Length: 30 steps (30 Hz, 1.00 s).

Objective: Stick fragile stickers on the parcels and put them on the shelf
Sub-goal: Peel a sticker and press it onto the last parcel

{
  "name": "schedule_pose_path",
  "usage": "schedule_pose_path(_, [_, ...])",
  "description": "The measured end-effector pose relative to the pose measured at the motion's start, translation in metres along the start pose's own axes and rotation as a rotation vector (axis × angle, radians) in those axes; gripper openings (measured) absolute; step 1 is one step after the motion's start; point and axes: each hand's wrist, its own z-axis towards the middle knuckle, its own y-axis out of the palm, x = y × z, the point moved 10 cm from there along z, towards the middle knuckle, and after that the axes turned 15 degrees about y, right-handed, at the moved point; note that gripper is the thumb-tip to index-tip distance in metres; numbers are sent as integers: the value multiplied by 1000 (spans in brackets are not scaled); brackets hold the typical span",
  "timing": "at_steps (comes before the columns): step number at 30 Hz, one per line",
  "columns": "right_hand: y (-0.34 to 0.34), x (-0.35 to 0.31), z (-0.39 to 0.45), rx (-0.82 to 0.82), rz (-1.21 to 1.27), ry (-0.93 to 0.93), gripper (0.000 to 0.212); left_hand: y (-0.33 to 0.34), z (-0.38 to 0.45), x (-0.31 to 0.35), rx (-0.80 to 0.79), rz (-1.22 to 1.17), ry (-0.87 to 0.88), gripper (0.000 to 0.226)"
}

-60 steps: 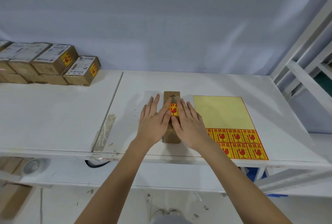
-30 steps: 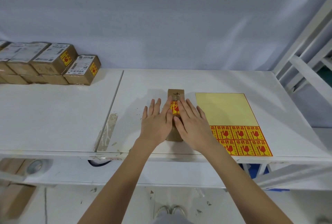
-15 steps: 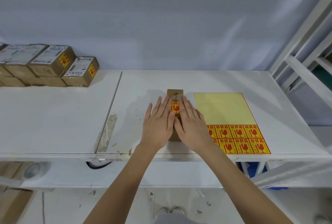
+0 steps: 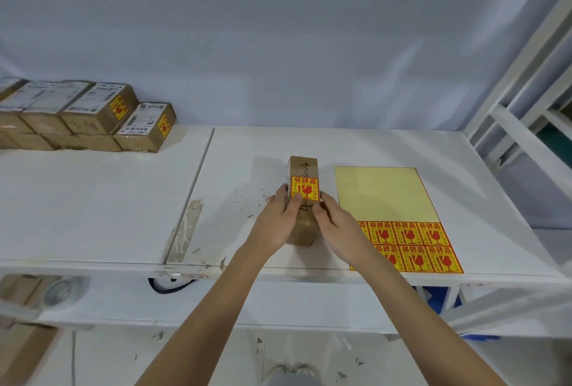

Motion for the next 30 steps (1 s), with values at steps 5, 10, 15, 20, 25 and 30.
schedule_pose_path(5, [-5, -6, 9, -36, 165, -15, 36, -16, 4, 6, 100, -165, -17, 47])
schedule_pose_path(10, [4, -17, 23, -110, 275, -20, 31, -39, 2, -4, 109, -276, -177, 61])
schedule_pose_path(15, [29, -35, 37, -143, 188, 5, 21, -65, -1, -19, 194, -263, -229, 73])
schedule_pose_path(20, [56, -64, 42, -184, 25, -9, 29, -102, -11, -36, 288, -220, -246, 75])
schedule_pose_path(25, [70, -82, 63, -94, -284, 14, 29, -141, -7, -51, 308, -112, -275, 82])
schedule_pose_path(30, [87, -124, 89, 14, -584, 28, 24, -195, 19, -63, 303, 133, -274, 92])
